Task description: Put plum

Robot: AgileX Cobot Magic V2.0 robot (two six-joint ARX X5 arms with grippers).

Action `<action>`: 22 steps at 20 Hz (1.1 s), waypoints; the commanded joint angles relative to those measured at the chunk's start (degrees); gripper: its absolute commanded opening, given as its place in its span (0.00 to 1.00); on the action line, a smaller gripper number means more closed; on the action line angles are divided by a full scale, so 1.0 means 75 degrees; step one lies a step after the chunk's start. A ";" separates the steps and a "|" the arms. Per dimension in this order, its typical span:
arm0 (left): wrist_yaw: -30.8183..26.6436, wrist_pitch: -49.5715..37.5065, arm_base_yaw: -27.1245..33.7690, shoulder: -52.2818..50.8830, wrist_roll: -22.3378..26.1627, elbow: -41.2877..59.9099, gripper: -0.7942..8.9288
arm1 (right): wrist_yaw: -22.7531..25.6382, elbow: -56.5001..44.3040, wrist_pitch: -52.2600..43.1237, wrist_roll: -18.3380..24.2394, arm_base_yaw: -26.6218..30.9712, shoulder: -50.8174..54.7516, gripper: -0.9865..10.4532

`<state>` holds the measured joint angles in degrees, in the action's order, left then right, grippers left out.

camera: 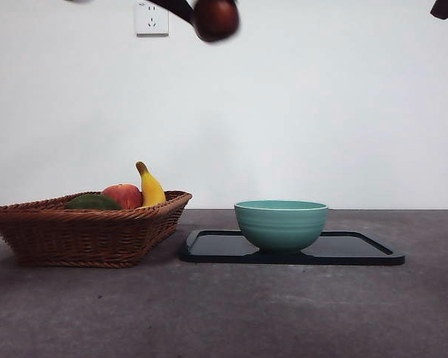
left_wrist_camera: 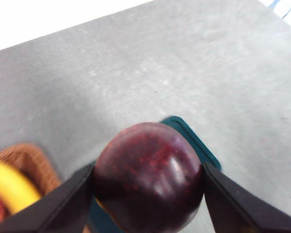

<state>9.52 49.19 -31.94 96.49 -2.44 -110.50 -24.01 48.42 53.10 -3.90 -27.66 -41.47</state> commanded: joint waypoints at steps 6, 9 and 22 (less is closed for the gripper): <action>0.0154 0.1673 0.0734 -0.0933 0.0364 -0.0146 0.37 | -0.0015 0.0044 -0.0061 0.0032 -0.0047 -0.0032 0.28; 0.0539 0.1862 0.0941 -0.1285 0.0434 0.0353 0.37 | -0.0009 0.0044 -0.0073 0.0102 -0.0047 -0.0032 0.28; 0.0603 -0.1533 0.1868 -0.2425 0.0423 0.5514 0.37 | -0.0006 0.0044 -0.0070 0.0119 -0.0047 -0.0032 0.28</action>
<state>14.00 38.61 -17.76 78.02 0.16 -68.58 -23.99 48.42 53.08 -3.38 -27.66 -41.47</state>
